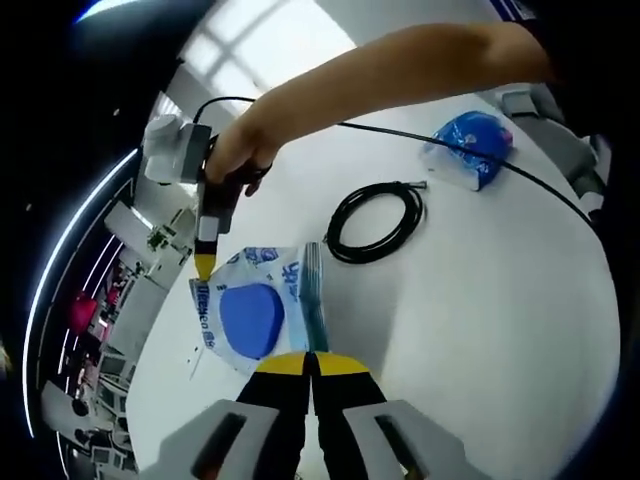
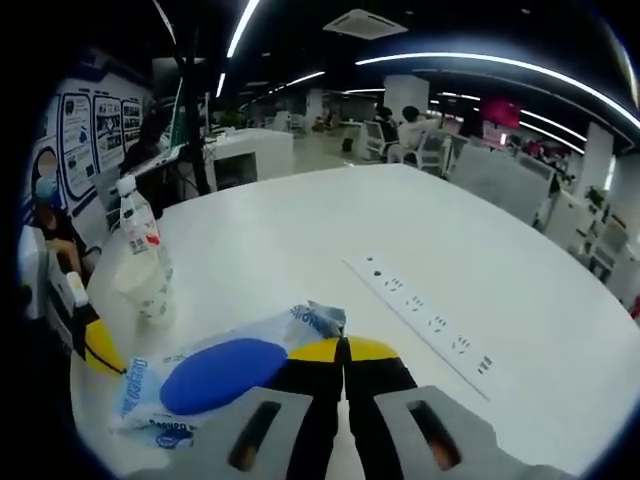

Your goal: Arrange the tabletop items into an orderly group along one side of the table until the central work area is clear of visible clutter.

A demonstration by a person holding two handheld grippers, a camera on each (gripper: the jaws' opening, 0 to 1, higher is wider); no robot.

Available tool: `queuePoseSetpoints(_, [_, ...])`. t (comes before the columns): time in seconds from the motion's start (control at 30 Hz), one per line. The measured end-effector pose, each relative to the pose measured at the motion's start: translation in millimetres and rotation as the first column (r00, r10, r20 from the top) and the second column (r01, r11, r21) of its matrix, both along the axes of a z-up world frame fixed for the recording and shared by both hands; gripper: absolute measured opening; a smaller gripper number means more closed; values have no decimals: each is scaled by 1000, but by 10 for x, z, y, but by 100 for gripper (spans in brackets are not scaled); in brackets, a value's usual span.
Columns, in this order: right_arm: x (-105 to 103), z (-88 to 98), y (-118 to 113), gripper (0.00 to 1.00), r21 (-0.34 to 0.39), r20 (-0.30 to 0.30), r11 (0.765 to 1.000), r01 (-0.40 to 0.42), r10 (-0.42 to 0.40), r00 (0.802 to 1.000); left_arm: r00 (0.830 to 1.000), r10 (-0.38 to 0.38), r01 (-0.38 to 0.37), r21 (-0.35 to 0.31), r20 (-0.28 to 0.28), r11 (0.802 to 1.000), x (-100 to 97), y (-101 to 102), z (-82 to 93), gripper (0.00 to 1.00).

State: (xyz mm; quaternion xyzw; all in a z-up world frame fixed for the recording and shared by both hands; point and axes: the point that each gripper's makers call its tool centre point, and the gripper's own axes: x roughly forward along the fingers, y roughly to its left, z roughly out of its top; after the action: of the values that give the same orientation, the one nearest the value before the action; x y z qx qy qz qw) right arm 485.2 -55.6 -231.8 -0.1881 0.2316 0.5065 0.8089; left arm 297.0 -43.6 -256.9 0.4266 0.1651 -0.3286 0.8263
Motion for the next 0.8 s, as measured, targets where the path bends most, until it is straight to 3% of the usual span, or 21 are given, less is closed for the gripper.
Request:
queuePoseSetpoints(0.47, [-18,97,-220,0,10,21,999,46,-46,999,1000,-16,16,9,3,1000,-64,-4,3,0])
queuePoseSetpoints(0.8, [-74,227,-395,0,96,21,992,83,-85,996,1000,-16,16,13,14,1000,-49,3,36,0])
